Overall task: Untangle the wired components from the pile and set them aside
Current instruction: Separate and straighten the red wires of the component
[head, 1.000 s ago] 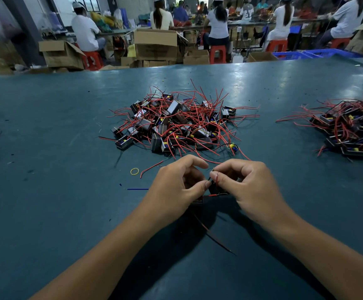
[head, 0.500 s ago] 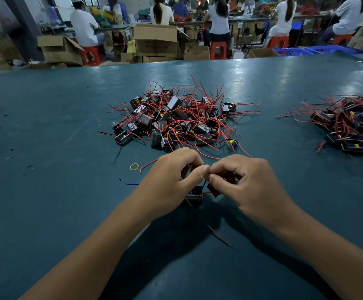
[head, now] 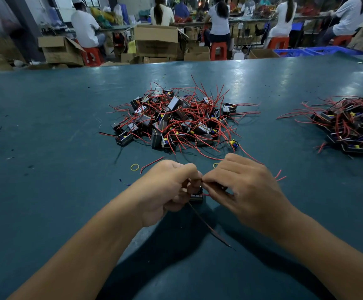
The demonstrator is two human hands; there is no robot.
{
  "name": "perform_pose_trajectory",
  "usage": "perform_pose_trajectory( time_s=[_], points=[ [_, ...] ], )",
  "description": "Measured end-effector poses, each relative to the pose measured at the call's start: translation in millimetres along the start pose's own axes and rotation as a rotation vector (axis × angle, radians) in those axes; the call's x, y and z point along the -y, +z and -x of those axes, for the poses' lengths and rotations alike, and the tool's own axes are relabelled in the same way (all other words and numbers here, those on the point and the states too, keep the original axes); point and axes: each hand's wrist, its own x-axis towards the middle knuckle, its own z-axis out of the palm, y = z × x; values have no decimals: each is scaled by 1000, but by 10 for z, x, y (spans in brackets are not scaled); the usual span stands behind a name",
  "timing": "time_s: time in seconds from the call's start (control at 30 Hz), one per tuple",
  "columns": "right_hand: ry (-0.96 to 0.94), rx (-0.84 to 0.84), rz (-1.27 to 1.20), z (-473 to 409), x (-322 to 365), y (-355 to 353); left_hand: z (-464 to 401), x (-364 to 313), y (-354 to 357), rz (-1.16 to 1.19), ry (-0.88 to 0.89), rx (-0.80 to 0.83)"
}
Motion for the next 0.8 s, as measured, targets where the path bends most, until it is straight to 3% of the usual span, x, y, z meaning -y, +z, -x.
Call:
perform_pose_trajectory(
  time_s=[0.07, 0.17, 0.23, 0.3, 0.57, 0.8],
  points=[
    [32, -9, -49, 10, -22, 3, -21, 19, -45, -59, 88, -38],
    [98, 2, -128, 24, -76, -16, -46, 28, -186, -551, 547, -162],
    [113, 8, -153, 30, -102, -32, -47, 20, -241, -722, 768, -108],
    [111, 18, -162, 27, -116, -42, -56, 9, -267, -782, 880, -72],
    [89, 37, -180, 14, -107, -39, -97, 25, -277, -916, 1001, -130],
    [0, 22, -99, 21, -110, -15, -79, 18, -272, -924, 908, -46]
  ],
)
